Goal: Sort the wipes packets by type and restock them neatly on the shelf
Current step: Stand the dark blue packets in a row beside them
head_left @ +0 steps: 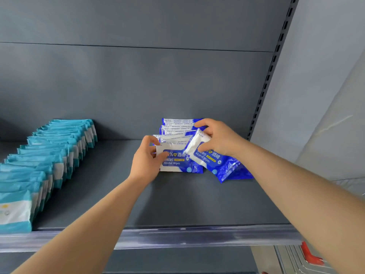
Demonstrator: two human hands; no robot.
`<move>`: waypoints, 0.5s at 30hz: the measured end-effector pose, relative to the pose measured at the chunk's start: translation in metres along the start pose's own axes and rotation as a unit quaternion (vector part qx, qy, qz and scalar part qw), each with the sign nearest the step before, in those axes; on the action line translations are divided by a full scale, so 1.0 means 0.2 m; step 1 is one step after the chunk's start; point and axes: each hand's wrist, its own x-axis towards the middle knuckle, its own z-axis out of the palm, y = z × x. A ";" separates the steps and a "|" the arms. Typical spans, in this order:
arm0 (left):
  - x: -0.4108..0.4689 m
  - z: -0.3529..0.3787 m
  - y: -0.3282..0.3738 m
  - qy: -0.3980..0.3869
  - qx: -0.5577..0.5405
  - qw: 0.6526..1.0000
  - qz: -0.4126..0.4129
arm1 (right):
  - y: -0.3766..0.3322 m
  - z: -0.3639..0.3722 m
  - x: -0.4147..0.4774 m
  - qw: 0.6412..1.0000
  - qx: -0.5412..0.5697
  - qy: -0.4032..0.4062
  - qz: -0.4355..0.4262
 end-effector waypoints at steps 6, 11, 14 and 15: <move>0.01 -0.02 0.01 -0.056 -0.044 0.997 -0.015 | -0.02 0.15 0.05 0.998 -0.046 0.020 -0.044; 0.00 0.01 0.01 -0.039 0.013 0.999 0.000 | 0.03 0.15 0.01 0.996 -0.044 0.059 -0.051; 0.01 0.02 0.00 -0.034 0.019 0.999 0.005 | 0.10 0.06 -0.05 0.996 -0.046 0.072 -0.013; 0.01 0.02 0.00 -0.036 0.019 0.999 0.005 | 0.12 0.03 -0.07 0.996 -0.057 0.068 0.005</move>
